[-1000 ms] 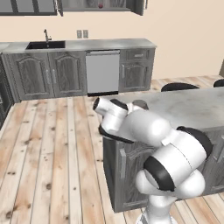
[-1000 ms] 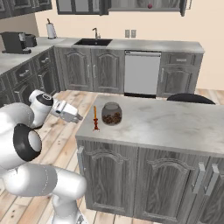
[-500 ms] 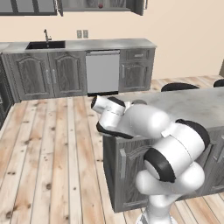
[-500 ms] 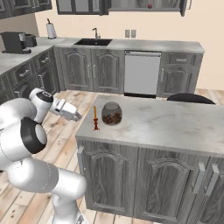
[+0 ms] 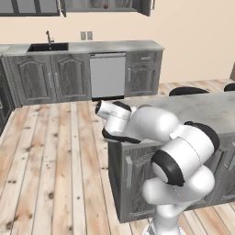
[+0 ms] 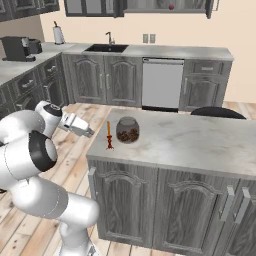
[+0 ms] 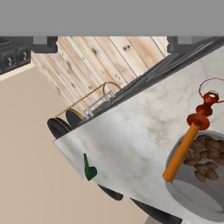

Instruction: Pick the jar and candle from the dining table and place them in the open cabinet. Close the cabinet after placing the objects.

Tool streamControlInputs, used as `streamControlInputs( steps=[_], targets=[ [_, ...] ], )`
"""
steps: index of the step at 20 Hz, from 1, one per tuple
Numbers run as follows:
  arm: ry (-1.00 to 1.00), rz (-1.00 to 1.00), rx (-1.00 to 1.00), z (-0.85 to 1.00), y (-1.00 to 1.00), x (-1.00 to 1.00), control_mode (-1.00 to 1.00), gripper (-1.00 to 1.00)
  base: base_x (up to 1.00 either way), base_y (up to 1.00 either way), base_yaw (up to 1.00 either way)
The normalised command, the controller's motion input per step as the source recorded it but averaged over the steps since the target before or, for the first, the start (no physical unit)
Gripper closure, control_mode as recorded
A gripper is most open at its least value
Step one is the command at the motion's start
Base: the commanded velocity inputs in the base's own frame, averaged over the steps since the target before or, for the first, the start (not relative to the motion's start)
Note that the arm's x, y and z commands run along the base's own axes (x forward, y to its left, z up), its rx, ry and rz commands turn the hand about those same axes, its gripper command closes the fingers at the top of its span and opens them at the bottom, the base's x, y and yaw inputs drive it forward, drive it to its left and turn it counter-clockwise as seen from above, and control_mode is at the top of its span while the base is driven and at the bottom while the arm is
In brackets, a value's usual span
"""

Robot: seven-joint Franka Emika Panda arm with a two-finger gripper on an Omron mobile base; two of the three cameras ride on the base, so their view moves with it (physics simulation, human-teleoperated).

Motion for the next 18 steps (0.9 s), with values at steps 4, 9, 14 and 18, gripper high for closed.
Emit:
streamControlInputs(
  steps=[4, 9, 14, 18],
  targets=[
    [0.0, 0.0, 0.0, -0.02, 0.0, 0.05, -1.0, -1.0, 0.0, 0.0, 0.0],
    [0.0, 0.0, 0.0, -0.1, -0.1, 0.0, -1.0, -1.0, 0.0, 0.0, 0.0],
    [0.0, -0.01, 0.0, -0.19, -0.08, 0.03, -1.0, -1.0, 0.0, 0.0, 0.0],
    [0.0, -0.01, 0.0, -0.07, -0.01, 0.0, -1.0, -1.0, 0.0, 0.0, 0.0]
  ],
)
